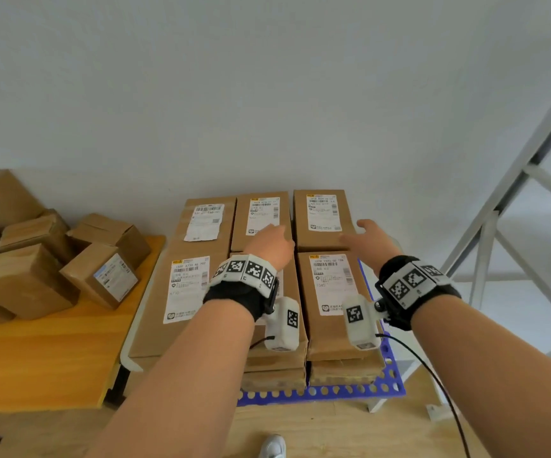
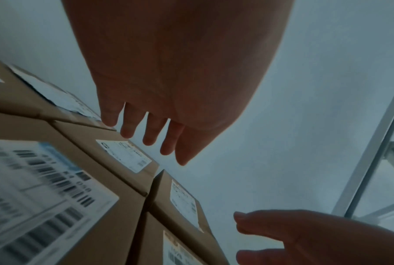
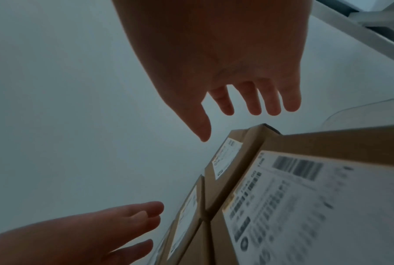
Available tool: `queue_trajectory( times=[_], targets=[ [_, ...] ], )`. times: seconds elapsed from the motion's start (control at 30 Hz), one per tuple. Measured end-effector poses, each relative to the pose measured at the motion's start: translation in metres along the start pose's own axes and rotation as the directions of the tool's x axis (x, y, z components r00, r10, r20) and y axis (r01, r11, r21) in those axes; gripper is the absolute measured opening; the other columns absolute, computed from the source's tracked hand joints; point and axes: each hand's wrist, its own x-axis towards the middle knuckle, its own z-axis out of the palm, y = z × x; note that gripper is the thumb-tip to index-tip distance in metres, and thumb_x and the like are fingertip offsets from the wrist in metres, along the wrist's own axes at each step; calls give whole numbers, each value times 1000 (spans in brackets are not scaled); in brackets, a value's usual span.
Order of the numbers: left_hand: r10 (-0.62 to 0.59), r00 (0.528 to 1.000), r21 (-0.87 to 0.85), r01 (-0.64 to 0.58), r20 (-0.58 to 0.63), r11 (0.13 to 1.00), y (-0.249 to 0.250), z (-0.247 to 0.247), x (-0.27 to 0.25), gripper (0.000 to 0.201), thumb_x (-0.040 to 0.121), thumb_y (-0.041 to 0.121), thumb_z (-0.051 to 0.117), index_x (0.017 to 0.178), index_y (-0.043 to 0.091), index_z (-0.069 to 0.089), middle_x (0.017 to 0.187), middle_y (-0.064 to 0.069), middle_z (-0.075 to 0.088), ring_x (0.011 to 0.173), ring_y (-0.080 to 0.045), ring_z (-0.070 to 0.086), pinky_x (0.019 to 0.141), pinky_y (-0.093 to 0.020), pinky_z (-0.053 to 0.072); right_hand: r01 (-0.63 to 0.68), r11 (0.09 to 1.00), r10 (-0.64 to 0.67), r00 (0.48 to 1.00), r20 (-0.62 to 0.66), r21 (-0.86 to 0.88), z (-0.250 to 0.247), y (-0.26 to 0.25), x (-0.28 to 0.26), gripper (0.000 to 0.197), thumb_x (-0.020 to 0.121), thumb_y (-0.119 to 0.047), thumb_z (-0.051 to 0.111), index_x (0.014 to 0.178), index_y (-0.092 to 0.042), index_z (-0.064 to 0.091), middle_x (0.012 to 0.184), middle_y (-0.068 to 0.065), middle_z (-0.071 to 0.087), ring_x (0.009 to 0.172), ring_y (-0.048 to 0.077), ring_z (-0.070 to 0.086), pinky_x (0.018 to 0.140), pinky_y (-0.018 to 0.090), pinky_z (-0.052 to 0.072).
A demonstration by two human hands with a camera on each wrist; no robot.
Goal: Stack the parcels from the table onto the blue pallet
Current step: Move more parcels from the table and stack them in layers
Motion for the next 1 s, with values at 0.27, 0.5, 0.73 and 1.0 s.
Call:
queue_trajectory(
  times=[0.27,0.5,0.73,1.0],
  targets=[
    [-3,996,83,-4,93,997,-14,7,56,48,101,30,40,147,15,37,154,-7,33,140,-29,33,113,-44,31,-123,986,130,990,52,-113,11,-15,52,63,97,-20,55,153,-12,26,145,12,46,118,27,51,80,27,44],
    [33,998,62,-37,51,997,-23,15,63,42,100,30,41,137,12,47,141,-9,49,132,-27,42,110,-48,33,-121,992,125,985,115,-45,16,-12,65,72,89,-10,66,150,-21,30,137,7,53,109,25,58,89,39,54],
    [44,998,72,-48,55,996,-23,15,62,42,100,31,42,138,13,47,143,-9,46,135,-27,38,113,-47,30,-143,990,143,979,147,-9,13,-9,67,72,86,-9,70,146,-25,34,130,7,55,108,30,61,88,50,56],
    [37,997,49,-40,61,998,-17,5,54,42,102,28,40,141,12,46,144,-10,45,132,-27,42,106,-38,35,-122,992,118,988,101,29,9,-12,58,56,92,-4,60,142,-11,38,96,-4,54,74,7,50,55,18,36]
  ],
)
